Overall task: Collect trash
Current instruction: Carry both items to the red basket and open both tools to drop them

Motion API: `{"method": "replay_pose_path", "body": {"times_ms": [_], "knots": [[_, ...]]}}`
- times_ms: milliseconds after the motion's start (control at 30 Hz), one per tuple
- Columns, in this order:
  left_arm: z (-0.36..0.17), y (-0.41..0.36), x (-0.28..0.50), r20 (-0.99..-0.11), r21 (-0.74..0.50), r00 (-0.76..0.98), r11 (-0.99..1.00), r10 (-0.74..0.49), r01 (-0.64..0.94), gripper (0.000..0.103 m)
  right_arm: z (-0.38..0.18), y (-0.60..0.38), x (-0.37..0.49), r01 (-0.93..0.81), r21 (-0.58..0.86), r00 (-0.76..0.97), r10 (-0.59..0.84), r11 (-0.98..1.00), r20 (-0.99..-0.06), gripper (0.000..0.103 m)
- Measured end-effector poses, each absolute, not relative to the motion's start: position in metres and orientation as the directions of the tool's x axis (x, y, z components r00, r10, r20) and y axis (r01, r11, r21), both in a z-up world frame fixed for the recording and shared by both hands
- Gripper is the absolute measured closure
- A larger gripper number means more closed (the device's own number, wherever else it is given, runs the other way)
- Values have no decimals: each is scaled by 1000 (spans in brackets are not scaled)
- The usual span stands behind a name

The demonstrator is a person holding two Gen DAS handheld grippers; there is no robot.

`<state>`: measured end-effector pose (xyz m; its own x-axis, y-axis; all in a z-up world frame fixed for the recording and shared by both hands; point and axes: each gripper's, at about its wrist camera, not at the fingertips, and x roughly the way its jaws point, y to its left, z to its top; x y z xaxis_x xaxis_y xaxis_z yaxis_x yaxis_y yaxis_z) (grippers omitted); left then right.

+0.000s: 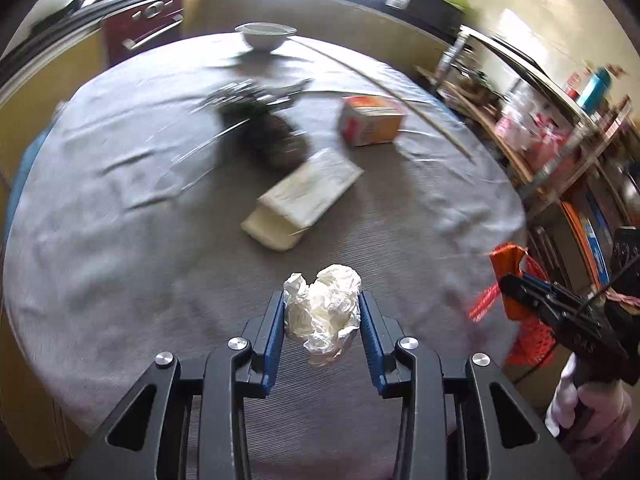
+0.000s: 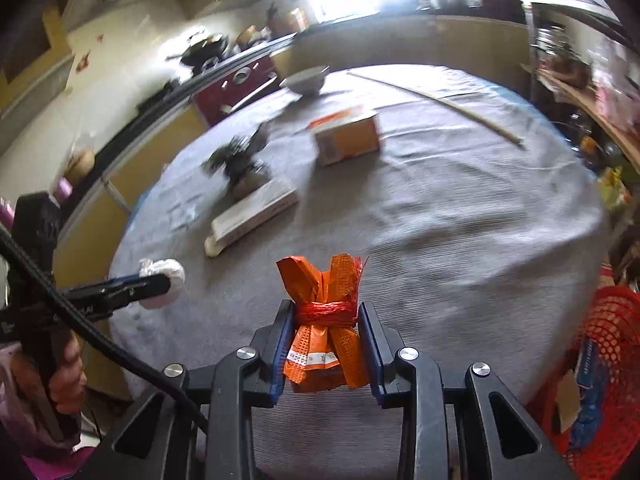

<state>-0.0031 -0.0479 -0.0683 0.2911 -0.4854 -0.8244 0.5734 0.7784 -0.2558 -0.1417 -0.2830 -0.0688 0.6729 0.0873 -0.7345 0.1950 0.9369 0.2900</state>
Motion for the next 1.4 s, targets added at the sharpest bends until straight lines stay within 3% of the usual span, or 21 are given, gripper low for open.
{"method": "replay_pose_path", "body": {"times_ms": [433,800,933,1000,1100,1333,1400], "knots": [[-39,-234,-89,-823,-171,123,448,-554,877,65,-64,-423,-273,518,367,718,-159,773,-678,69],[-48,-355,-164,-851,-153,-14,223,-524,963,64,-81,-494,-381,658,483,708,-256,578,-658,68],[-50,-378,-177,-856,-152,-33,190,-515,970,60,-89,-506,-394,672,519,706,-248,528,-663,66],[-51,-387,-180,-859,-146,-34,180,-511,973,48,-93,-509,-398,671,541,712,-237,507,-661,66],[-50,-387,-178,-854,-148,-30,188,-519,971,40,-95,-515,-401,679,548,709,-241,488,-663,66],[-50,-361,-154,-855,-172,-14,259,-519,950,40,-95,-516,-397,673,555,715,-241,489,-656,65],[-50,-349,-145,-855,-175,-2,285,-519,943,40,-92,-514,-393,674,547,714,-244,497,-657,56]]}}
